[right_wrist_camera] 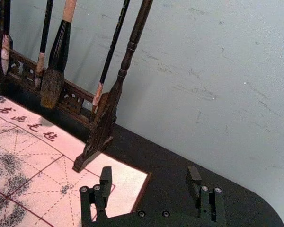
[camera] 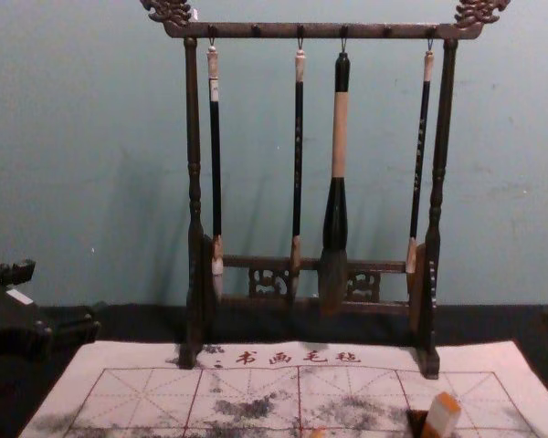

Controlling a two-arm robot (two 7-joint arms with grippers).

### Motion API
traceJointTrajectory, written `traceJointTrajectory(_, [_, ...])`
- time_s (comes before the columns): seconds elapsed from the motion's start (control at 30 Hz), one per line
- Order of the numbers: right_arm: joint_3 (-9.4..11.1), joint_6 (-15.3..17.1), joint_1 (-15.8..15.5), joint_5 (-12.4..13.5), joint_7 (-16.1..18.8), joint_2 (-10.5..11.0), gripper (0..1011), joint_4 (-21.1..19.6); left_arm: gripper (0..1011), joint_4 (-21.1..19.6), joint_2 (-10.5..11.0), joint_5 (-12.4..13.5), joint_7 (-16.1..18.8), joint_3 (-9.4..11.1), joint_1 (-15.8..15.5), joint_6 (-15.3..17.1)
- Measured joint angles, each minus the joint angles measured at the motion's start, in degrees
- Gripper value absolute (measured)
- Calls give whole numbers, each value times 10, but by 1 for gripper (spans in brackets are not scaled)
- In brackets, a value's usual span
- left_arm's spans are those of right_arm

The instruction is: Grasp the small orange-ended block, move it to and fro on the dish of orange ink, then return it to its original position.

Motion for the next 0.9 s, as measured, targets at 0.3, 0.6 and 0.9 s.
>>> traceJointTrajectory(0.3, [0,0,0,0,0,0,1000,0,1001,0,0,0,0,0,0,0])
traceJointTrajectory(0.6, [0,0,0,0,0,0,1000,0,1001,0,0,0,0,0,0,0])
traceJointTrajectory(0.9, [0,0,0,0,0,0,1000,0,1001,0,0,0,0,0,0,0])
